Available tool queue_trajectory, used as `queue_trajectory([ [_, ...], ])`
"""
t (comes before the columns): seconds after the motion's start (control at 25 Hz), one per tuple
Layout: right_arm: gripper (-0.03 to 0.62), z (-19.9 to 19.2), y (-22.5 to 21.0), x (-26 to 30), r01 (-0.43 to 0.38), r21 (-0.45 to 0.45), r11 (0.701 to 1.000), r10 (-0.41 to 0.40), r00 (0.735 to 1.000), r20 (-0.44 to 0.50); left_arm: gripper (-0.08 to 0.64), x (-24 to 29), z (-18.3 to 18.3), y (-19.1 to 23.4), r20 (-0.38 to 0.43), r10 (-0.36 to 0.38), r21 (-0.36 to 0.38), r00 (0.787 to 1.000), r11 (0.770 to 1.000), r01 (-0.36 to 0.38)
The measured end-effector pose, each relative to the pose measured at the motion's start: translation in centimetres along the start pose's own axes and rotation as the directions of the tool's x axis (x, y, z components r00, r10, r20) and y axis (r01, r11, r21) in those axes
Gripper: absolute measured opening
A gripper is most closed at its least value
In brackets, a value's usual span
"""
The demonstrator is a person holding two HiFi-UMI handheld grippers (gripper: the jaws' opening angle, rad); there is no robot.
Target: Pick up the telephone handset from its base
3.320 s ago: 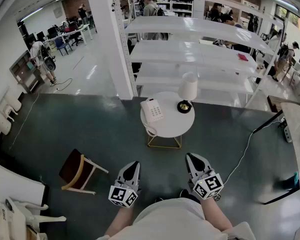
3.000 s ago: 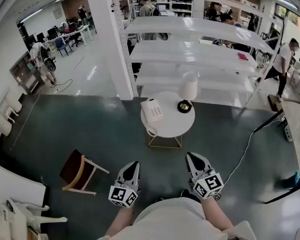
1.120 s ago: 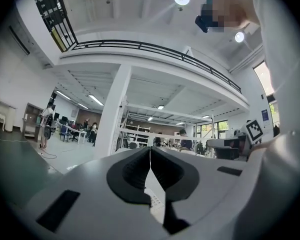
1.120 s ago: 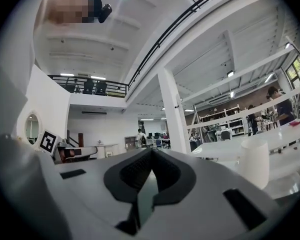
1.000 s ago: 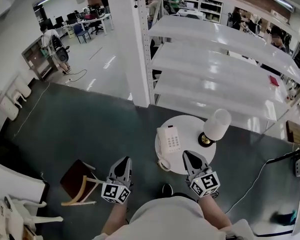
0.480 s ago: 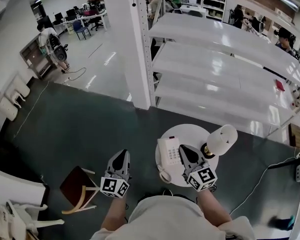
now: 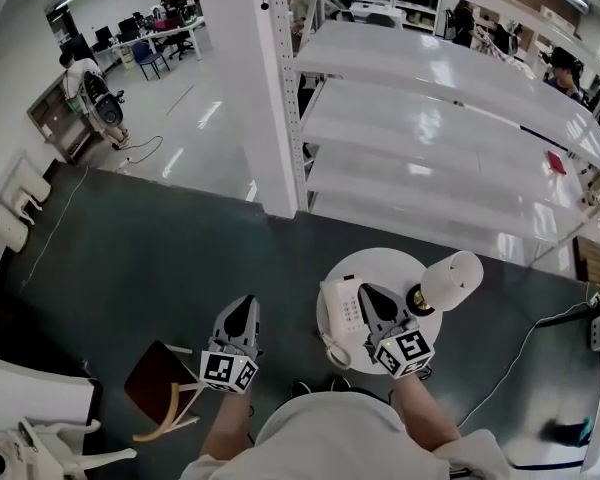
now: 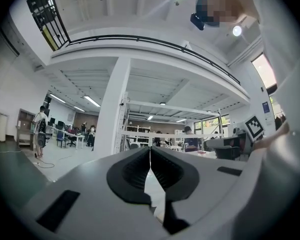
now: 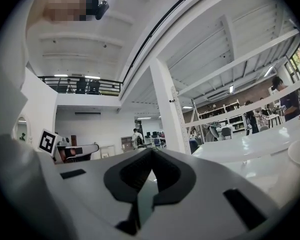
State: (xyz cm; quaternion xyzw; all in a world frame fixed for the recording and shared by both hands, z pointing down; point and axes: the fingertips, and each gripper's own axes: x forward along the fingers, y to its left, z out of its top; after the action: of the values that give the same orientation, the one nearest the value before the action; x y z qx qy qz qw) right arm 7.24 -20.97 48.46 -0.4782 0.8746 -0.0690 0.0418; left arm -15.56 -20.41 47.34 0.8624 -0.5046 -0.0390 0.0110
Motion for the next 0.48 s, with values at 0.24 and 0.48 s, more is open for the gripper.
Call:
queue_trajectory([
  [0.24,0.009,-0.6,0.7,0.4,0.013,0.001,1.000,-0.013,1.000,-0.013,0.020,-0.5,-0.9,0.5,-0.017,-0.010,-0.017,1.000,1.000,0.010],
  [0.48,0.009,-1.1,1.2,0.6,0.017,0.023,1.000,-0.016,1.000,-0.014,0.020,-1.1,-1.0,0.9,-0.030,-0.007,-0.025,1.000,1.000,0.006],
])
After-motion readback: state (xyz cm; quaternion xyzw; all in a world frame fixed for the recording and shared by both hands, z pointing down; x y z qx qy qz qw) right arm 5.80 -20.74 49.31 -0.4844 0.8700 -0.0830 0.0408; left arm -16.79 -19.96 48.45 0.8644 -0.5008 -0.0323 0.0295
